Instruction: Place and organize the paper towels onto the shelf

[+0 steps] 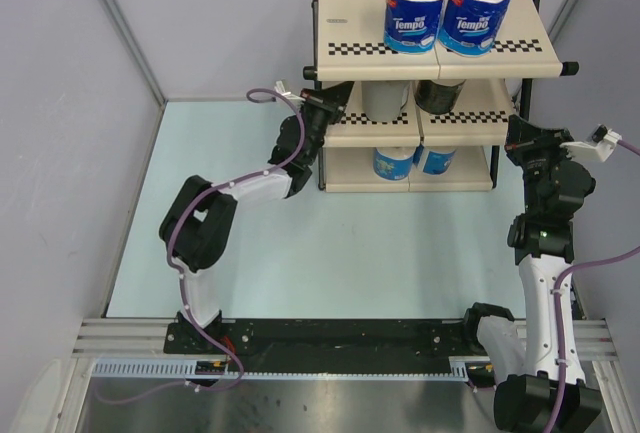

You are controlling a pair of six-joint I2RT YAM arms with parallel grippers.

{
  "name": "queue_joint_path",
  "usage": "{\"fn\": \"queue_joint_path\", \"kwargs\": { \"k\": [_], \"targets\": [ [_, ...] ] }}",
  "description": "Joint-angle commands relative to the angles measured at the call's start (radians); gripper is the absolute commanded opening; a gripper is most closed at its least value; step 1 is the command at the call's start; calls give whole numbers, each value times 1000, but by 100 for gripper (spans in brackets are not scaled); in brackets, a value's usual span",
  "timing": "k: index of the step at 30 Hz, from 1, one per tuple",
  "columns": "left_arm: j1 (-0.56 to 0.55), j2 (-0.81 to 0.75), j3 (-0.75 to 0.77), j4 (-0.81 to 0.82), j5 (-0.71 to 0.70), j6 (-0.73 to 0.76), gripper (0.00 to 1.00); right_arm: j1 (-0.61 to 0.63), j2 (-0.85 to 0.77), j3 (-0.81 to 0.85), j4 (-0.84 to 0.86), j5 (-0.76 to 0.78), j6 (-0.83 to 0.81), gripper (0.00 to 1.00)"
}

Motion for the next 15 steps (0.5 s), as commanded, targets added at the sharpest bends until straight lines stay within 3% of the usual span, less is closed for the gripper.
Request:
{"fn": "queue_joint_path", "kwargs": {
  "k": [1, 15],
  "targets": [
    [2, 26, 74, 28, -20, -38, 0, 2, -17, -2, 10, 0, -9, 0],
    [-27, 107, 164, -4, 25, -59, 0, 10, -23, -2, -6, 11, -23, 0]
  ]
}}
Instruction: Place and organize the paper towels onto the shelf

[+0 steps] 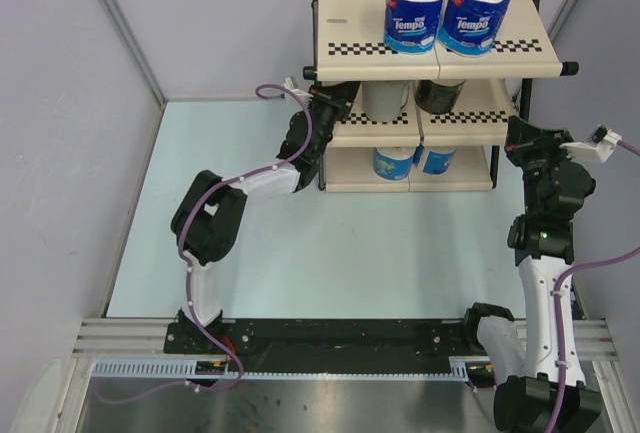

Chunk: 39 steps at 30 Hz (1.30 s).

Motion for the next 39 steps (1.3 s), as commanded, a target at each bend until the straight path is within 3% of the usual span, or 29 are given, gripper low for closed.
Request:
{"fn": "queue_joint_path", "kwargs": {
  "k": [1, 18, 30, 39],
  "targets": [
    [-20, 28, 64, 17, 31, -35, 0, 8, -16, -1, 3, 12, -19, 0],
    [-65, 35, 69, 22, 68, -29, 0, 5, -22, -1, -7, 16, -16, 0],
    [-94, 32, 20, 91, 71, -115, 0, 4, -30, -1, -23, 16, -14, 0],
    [-105, -21, -20, 77, 34, -66, 0, 8, -28, -1, -27, 22, -19, 0]
  ]
}}
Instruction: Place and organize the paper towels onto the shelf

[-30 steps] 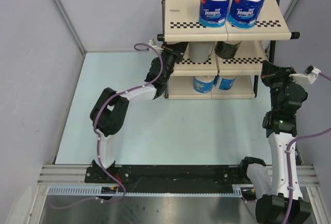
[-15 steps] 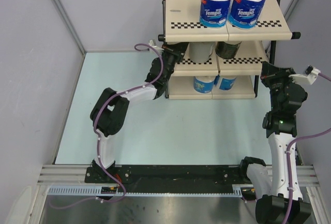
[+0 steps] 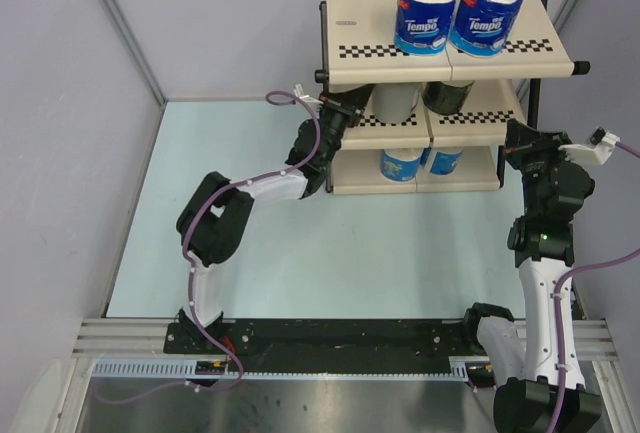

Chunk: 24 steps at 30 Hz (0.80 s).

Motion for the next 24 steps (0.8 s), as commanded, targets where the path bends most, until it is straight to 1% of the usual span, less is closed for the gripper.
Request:
{"fn": "queue_joint_path", "kwargs": {
  "k": [1, 8, 16, 24],
  "targets": [
    [-51, -52, -21, 16, 14, -4, 0, 5, -16, -2, 13, 15, -17, 0],
    [-60, -101, -24, -49, -46, 59, 0, 6, -16, -1, 10, 21, -22, 0],
    [-68, -174, -93, -41, -82, 108, 0, 6, -19, -2, 1, 31, -29, 0],
    [-68, -148, -81, -32, -85, 97, 0, 3, -35, -1, -7, 35, -38, 0]
  ]
}}
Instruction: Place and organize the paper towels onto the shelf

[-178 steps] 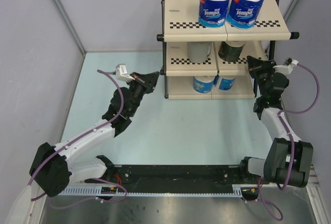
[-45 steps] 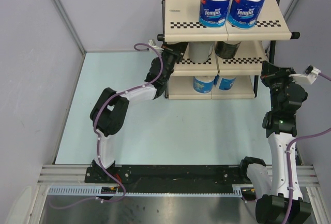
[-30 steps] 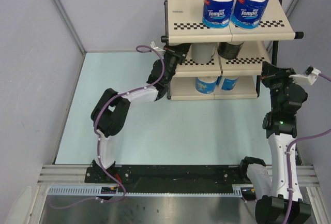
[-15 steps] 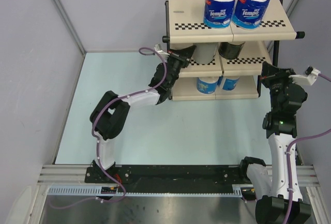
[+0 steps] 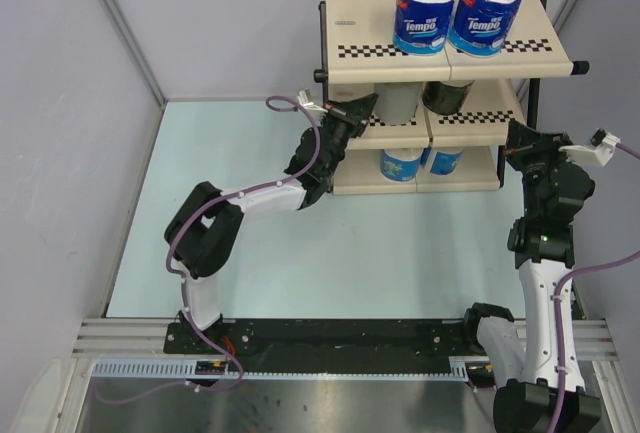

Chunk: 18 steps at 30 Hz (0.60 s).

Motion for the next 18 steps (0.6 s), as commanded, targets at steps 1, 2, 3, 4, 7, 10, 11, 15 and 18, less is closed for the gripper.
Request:
{"fn": "queue_joint_path", "kwargs": {
  "k": [1, 2, 3, 4, 7, 10, 11, 15, 18],
  "targets": [
    [0, -23, 15, 36, -13, 13, 0, 3, -28, -1, 8, 18, -23, 0],
    [0, -20, 26, 37, -12, 8, 0, 3, -28, -1, 8, 19, -22, 0],
    [0, -14, 30, 37, -12, 7, 0, 3, -28, -1, 7, 19, -22, 0],
    [0, -12, 46, 31, -13, 7, 0, 3, -28, -1, 7, 19, -22, 0],
    [0, 12, 76, 14, -13, 10, 0, 1, -28, -1, 7, 16, -22, 0],
    [0, 39, 133, -18, -7, 18, 0, 1, -30, -2, 7, 16, -23, 0],
    [0, 48, 144, -26, -3, 16, 0, 4, -31, -1, 7, 19, -26, 0],
    [-1, 94, 194, -39, 19, 11, 0, 4, -31, -1, 4, 21, -28, 0],
    [-4, 105, 202, -49, 22, 7, 0, 4, -34, -1, 2, 22, -31, 0]
  ]
}}
